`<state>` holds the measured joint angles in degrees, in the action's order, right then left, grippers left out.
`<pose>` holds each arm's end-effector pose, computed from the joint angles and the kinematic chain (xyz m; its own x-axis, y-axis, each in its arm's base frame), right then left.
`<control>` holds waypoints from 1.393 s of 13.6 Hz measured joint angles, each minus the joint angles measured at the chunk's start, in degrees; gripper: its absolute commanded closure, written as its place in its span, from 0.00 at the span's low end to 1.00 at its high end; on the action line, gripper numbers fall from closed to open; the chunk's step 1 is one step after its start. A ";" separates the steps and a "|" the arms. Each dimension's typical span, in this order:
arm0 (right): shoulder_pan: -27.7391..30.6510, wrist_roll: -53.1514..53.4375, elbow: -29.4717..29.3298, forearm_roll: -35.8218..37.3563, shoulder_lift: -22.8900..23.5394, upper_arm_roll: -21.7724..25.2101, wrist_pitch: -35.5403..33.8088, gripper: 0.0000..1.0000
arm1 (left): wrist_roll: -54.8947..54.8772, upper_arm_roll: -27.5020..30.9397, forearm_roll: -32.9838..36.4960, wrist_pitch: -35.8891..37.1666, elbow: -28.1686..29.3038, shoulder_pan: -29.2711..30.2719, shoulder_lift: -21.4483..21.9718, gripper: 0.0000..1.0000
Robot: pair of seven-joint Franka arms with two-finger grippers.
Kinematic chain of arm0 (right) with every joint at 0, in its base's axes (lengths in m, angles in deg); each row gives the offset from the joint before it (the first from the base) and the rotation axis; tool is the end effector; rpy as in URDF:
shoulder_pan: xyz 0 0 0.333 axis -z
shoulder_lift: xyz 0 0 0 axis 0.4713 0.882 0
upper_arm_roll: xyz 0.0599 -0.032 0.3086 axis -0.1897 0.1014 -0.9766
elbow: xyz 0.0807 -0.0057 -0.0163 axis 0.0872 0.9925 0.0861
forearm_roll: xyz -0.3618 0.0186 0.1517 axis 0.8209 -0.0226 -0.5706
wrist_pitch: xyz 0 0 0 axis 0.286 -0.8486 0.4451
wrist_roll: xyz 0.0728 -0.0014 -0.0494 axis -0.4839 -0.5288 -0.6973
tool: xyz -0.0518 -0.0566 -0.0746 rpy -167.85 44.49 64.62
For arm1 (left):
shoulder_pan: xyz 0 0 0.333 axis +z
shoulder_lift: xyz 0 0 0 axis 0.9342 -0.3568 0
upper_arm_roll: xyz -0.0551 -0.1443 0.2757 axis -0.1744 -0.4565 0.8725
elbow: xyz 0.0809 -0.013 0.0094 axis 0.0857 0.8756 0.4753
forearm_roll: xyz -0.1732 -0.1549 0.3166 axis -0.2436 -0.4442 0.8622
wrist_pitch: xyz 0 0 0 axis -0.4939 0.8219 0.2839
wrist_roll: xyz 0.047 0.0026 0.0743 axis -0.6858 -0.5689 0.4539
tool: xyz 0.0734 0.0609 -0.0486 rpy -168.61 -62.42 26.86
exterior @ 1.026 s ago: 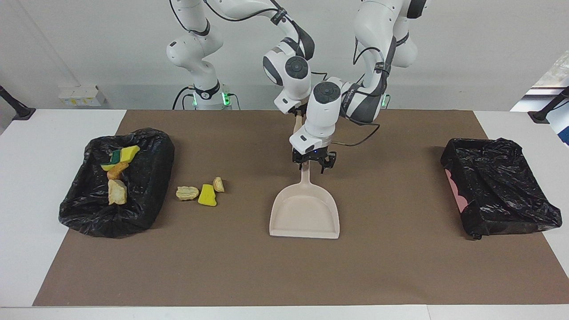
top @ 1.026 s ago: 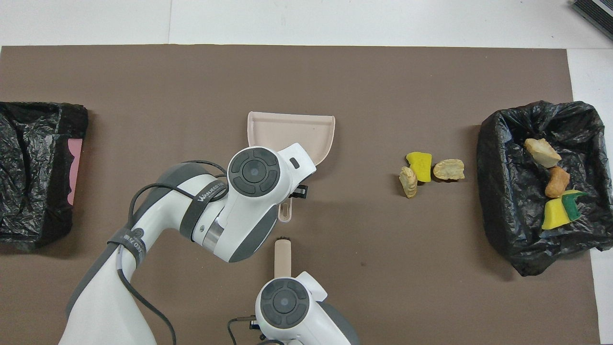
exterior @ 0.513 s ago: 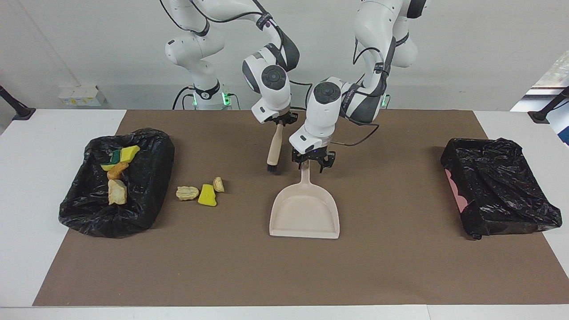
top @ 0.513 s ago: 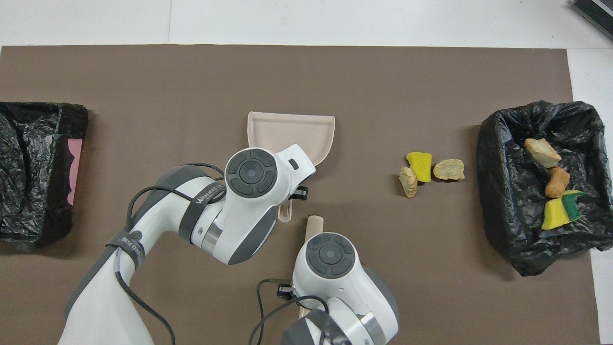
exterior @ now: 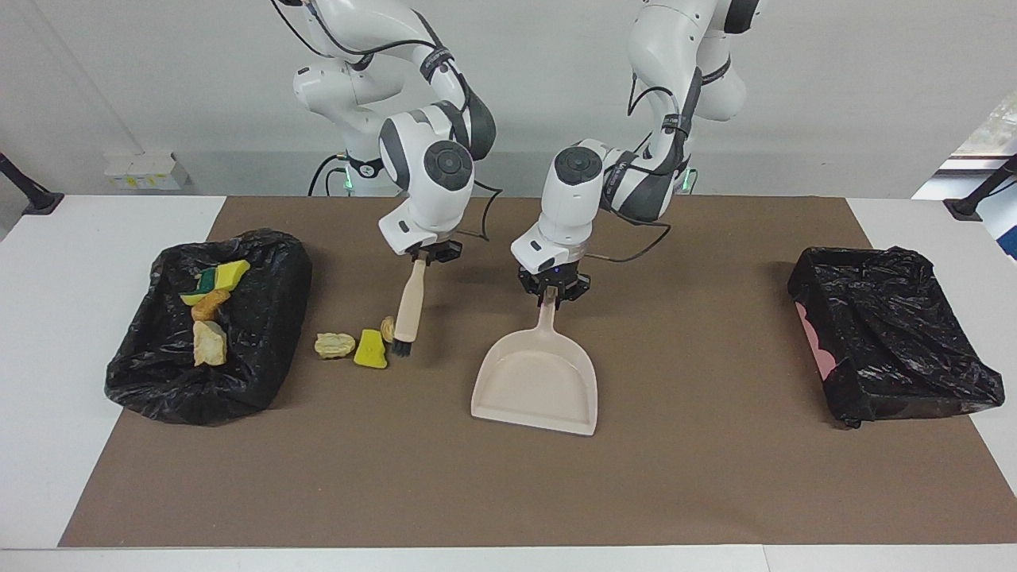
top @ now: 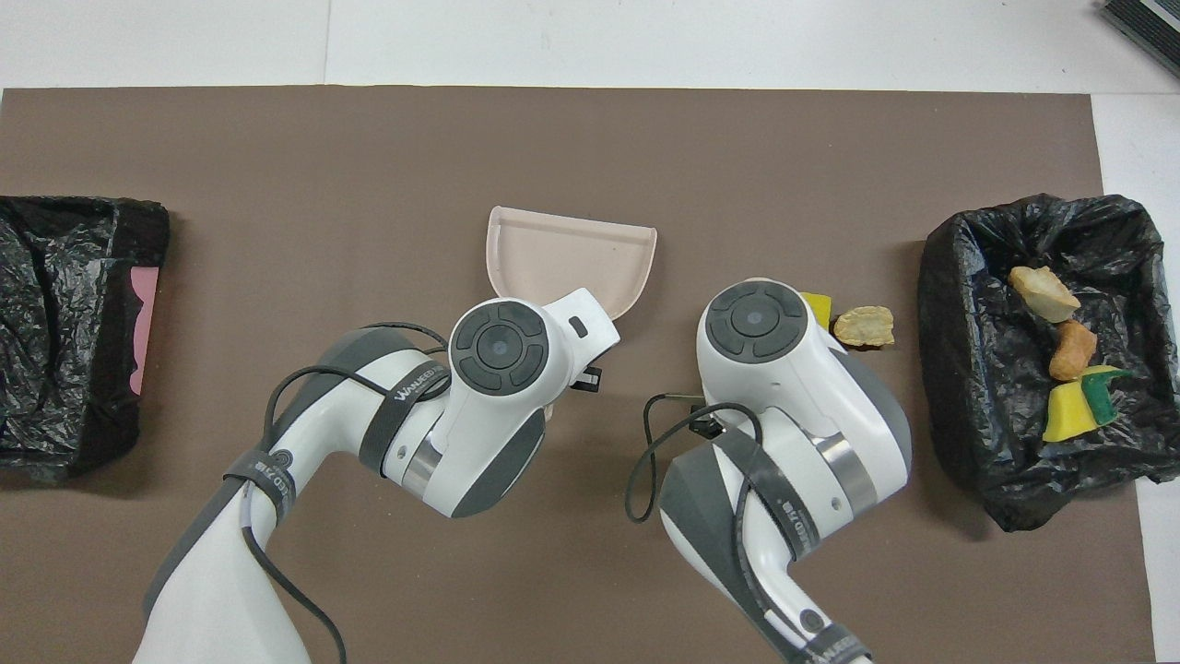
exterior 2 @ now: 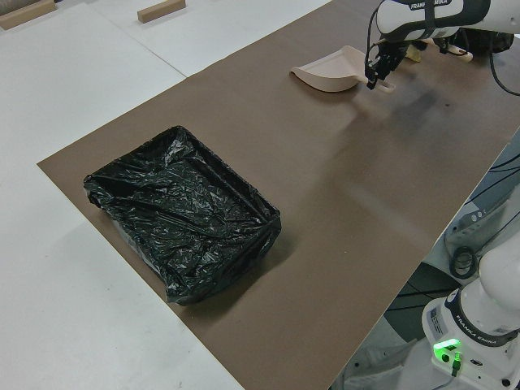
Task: Sweep and dump trash in bin
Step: 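Hold the dustpan by the trash with the left gripper while the right gripper sweeps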
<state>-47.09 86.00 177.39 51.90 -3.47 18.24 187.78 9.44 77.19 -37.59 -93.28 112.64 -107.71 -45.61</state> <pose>0.5093 0.2057 0.3831 0.9696 -0.1510 -0.1926 -0.0731 -0.9297 0.3611 0.4923 -0.3860 0.3605 0.9658 -0.2527 0.0578 -0.2556 -0.9655 0.0498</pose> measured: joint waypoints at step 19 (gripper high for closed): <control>8.80 -15.54 4.77 1.25 2.65 -0.81 1.98 1.00 | -69.02 0.70 7.40 9.35 1.56 7.43 3.65 1.00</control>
<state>-38.29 70.46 182.16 53.15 -0.82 17.43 189.76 -59.58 77.90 -30.19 -83.92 114.20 -100.27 -41.96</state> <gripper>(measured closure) 0.736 0.674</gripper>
